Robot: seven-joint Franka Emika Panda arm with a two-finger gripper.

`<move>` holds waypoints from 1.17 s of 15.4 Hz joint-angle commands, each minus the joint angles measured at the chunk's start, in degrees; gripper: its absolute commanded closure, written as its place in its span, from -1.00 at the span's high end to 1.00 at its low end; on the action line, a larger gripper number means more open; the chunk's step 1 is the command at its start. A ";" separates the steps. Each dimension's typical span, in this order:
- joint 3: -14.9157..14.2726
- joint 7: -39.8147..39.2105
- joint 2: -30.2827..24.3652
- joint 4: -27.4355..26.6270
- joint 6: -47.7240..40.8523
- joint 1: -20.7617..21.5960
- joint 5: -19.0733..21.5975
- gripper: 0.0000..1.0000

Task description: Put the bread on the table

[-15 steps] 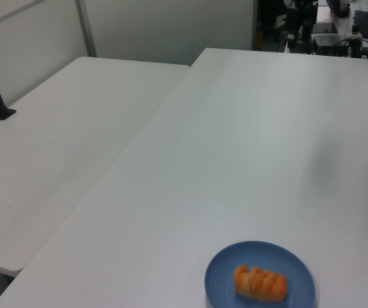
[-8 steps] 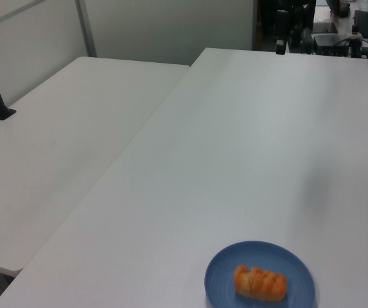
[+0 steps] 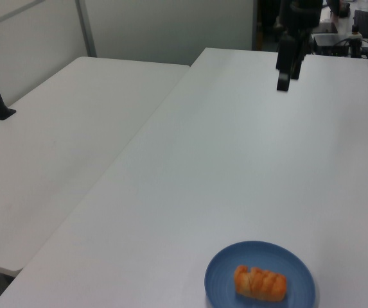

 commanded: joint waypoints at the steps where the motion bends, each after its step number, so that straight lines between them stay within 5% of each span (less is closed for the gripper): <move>1: 4.80 7.31 6.23 -1.66 9.84 2.41 -0.80 1.00; 3: 4.80 12.76 10.27 -1.66 14.07 5.14 -1.77 1.00; 10: 4.80 24.64 25.13 -1.58 23.75 13.49 -18.11 1.00; 16: 4.80 25.44 31.56 -1.84 24.37 16.23 -21.28 1.00; 18: 4.80 27.28 32.79 -1.75 24.46 17.37 -23.48 0.83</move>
